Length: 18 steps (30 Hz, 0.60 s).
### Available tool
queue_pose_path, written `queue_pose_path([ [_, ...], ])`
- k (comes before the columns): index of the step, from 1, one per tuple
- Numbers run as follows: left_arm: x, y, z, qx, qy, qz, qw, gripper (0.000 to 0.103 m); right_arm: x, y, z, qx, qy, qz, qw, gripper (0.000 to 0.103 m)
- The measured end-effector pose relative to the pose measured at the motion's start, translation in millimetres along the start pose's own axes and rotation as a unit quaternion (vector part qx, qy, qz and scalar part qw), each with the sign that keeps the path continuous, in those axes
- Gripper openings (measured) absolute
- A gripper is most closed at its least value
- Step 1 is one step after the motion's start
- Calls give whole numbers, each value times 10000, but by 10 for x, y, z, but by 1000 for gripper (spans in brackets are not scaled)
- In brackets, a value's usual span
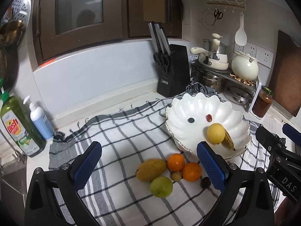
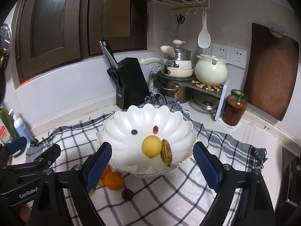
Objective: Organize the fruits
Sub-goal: 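Withdraw both open tools from the bowl back over the loose fruit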
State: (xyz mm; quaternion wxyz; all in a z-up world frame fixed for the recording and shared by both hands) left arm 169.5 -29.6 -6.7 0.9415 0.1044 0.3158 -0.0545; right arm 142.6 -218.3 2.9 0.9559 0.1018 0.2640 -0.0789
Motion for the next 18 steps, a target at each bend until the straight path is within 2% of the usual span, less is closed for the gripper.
queue_pose_path([
  [18, 249, -123, -441, -14, 310, 22, 9995, 103, 222, -122, -447, 0, 364, 25, 9993, 89],
])
Point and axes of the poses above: each gripper's, at about its wrist camera, not at the fingertips, and x roughly the way its jaws point, y to its left, z to its top, the point moved 3 cm from there along x, roughly the way its jaws point, and after that the axes turned 11 degrees about x, right-handed, at the moved point
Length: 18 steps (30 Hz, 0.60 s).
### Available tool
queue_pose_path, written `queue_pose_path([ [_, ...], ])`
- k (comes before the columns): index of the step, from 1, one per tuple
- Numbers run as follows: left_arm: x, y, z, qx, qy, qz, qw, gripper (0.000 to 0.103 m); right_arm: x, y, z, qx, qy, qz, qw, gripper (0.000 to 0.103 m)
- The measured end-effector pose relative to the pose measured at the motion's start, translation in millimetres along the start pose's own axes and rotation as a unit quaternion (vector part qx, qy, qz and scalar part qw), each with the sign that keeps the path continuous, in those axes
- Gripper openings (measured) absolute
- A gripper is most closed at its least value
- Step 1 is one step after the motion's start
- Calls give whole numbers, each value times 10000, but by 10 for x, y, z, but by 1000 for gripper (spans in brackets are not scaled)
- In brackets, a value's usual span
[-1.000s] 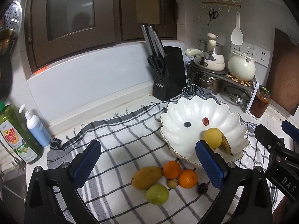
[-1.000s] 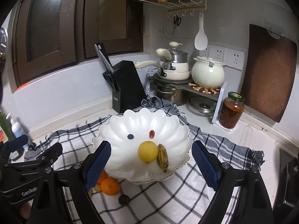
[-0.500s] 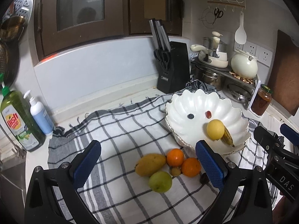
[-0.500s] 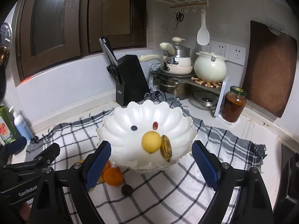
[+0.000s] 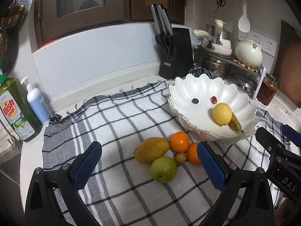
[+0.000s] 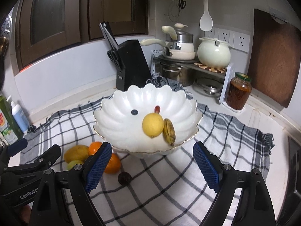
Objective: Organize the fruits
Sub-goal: 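Withdraw both open tools from the bowl back over the loose fruit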
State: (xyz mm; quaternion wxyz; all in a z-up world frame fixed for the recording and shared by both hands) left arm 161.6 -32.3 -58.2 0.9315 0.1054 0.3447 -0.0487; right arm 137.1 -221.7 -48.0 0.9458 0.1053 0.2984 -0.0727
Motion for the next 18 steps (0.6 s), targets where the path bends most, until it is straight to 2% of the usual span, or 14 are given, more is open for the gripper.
queue_pose_path([
  [13, 329, -83, -318, -19, 284, -10, 9996, 101, 267, -44, -310, -78, 299, -13, 9995, 88],
  [18, 431, -112, -398, 33, 395, -53, 9992, 97, 361, 2, -424, -237, 452, 81, 9987, 80],
])
Point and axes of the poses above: each gripper's, at about its wrist camera, not at the fingertips, and x roughly the way its jaws point, y to its left, z to its top, the point moved 3 cm from there along x, roughly the way its jaws point, and after that the axes turned 11 degrees about x, right-handed, at the moved point
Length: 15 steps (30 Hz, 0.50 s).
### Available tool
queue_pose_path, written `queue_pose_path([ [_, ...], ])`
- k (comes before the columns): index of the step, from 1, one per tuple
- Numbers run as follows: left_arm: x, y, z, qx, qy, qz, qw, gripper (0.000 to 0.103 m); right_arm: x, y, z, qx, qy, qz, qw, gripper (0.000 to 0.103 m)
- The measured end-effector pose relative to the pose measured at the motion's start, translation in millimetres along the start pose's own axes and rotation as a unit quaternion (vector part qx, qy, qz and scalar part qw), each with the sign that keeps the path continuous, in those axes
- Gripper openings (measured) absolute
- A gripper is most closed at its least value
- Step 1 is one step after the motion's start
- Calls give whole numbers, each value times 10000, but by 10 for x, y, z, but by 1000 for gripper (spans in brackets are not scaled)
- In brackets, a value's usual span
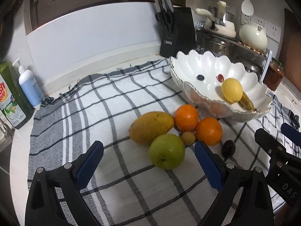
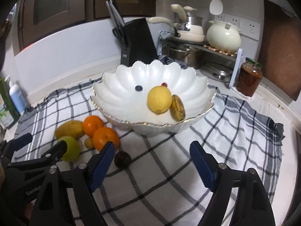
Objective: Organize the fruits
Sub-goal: 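Withdraw both open tools from the bowl back over the loose fruit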
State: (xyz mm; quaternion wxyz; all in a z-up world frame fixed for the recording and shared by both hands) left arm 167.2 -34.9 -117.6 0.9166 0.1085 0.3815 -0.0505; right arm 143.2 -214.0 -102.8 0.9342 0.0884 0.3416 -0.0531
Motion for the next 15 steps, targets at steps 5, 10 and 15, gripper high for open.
queue_pose_path([
  [5, 73, -59, -29, 68, 46, -54, 10000, 96, 104, -17, -67, -19, 169, 123, 9998, 75],
  [10, 175, -93, -54, 52, 128, -117, 9998, 92, 191, 52, -119, -190, 315, 239, 9990, 73],
  [15, 320, -125, -80, 64, 295, -162, 9994, 79, 315, 167, -181, -395, 557, 351, 9970, 63],
])
Point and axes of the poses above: each gripper's, at about its wrist camera, not at the fingertips, and x roughly the way its jaws point, y to its left, z to its top, the point moved 3 cm from there along x, roughly the way its jaws point, and after that the axes turned 11 degrees about x, right-handed, at the moved point
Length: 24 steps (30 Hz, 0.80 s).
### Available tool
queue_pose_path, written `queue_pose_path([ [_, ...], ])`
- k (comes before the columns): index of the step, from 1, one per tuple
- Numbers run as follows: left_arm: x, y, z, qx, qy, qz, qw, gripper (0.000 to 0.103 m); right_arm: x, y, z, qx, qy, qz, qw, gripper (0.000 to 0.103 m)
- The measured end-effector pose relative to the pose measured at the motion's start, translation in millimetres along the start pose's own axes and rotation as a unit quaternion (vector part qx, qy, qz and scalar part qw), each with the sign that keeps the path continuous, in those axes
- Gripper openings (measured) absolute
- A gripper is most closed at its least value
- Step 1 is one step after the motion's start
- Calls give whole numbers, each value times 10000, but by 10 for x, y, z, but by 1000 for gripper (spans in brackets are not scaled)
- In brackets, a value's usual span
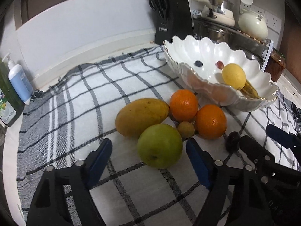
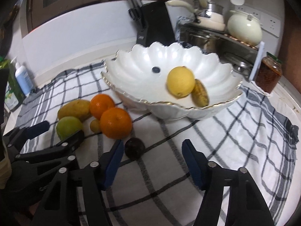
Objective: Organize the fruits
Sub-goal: 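Withdraw both open tools from the bowl back over the loose fruit, then grasp the dark plum with the right tool while the left tool grasps the green apple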
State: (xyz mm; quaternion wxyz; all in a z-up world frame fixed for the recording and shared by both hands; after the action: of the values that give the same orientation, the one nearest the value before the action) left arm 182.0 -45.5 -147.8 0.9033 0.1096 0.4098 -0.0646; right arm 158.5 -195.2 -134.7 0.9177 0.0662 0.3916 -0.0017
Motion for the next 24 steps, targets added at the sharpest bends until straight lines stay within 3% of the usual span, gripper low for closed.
queue_pose_path([
  [11, 113, -5, -2, -2, 48, -46, 10000, 72, 185, 77, -42, -171, 246, 150, 9994, 51],
  [16, 157, -33, 8, 6, 74, -115, 9999, 65, 262, 92, -40, -165, 336, 248, 9990, 44],
  [20, 176, -72, 7, 33, 95, -172, 9998, 58, 343, 119, -61, -125, 501, 395, 9979, 31],
  [24, 164, -87, 0, 20, 59, -310, 9995, 48, 344, 137, -70, -121, 455, 396, 9981, 29],
])
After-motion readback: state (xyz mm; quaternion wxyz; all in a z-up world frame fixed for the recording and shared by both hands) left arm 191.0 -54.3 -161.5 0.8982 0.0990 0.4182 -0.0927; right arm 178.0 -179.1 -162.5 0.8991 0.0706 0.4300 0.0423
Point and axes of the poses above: each gripper's, at about its wrist camera, not at the fingertips, and x roughly the way its jaws point, y to its left, z to its top, the point moved 3 cm from there along x, roughly the way its jaws point, and after that the axes turned 11 degrees about x, right-handed, at the moved point
